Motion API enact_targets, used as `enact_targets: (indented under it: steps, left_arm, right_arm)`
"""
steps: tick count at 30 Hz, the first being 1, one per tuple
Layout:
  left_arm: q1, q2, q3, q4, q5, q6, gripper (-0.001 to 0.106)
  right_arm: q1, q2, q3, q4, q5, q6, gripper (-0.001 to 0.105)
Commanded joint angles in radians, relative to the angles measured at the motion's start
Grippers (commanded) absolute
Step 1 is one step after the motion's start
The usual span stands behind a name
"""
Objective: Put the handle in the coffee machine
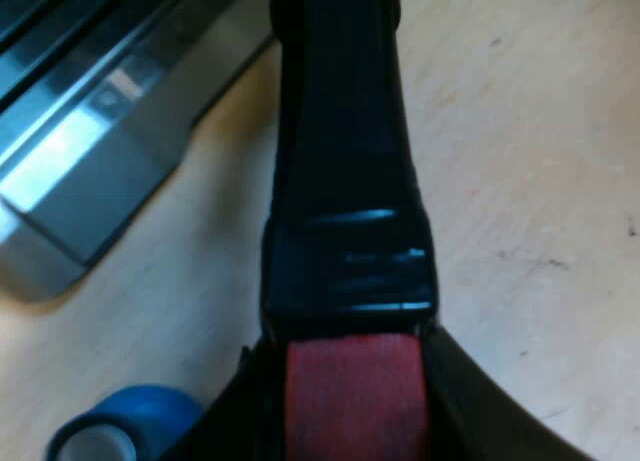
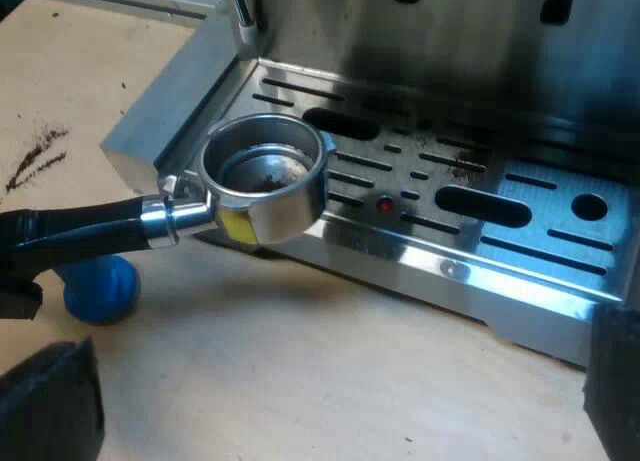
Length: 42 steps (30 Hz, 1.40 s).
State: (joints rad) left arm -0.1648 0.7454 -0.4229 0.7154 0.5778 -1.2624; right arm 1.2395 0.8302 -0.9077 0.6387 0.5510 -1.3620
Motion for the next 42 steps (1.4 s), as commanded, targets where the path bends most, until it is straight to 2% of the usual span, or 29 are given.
enact_targets:
  steps: [1,5,10,19,20,24,29,34,38,42]
  left_arm:
    - [0.04,-0.015,-0.013,-0.013,0.065,0.059,0.0]
    - [0.08,-0.015,-0.013,0.031,0.076,0.135,0.0]
    - [0.12,-0.015,-0.013,0.05,0.124,0.142,0.0]
    - [0.211,0.012,-0.013,0.048,0.14,0.147,0.0]
    - [0.231,0.035,-0.013,0.048,0.14,0.191,0.0]
    - [0.234,0.058,-0.017,0.05,0.14,0.233,0.0]
    - [0.234,0.062,-0.016,0.043,0.14,0.258,0.0]
    - [0.234,0.062,-0.016,0.017,0.14,0.258,0.0]
    - [0.234,0.069,-0.019,0.012,0.14,0.287,0.0]
    - [0.234,0.119,-0.035,0.016,0.147,0.297,0.0]
  right_arm:
    - [0.002,0.001,-0.002,-0.007,0.02,-0.002,0.105]
    - [0.002,0.001,-0.002,-0.007,0.02,-0.002,0.105]
    - [0.002,0.009,0.004,-0.019,0.02,-0.002,0.105]
    - [0.002,0.118,0.038,-0.174,0.087,-0.04,0.105]
    - [0.002,0.157,0.038,-0.217,0.106,-0.045,0.105]
    - [0.015,0.212,0.038,-0.281,0.14,-0.056,0.105]
    - [0.067,0.299,0.04,-0.397,0.267,-0.056,0.105]
    - [0.092,0.386,0.05,-0.526,0.309,-0.056,0.105]
    - [0.092,0.45,0.05,-0.622,0.345,-0.056,0.105]
    - [0.098,0.515,0.05,-0.725,0.372,-0.056,0.105]
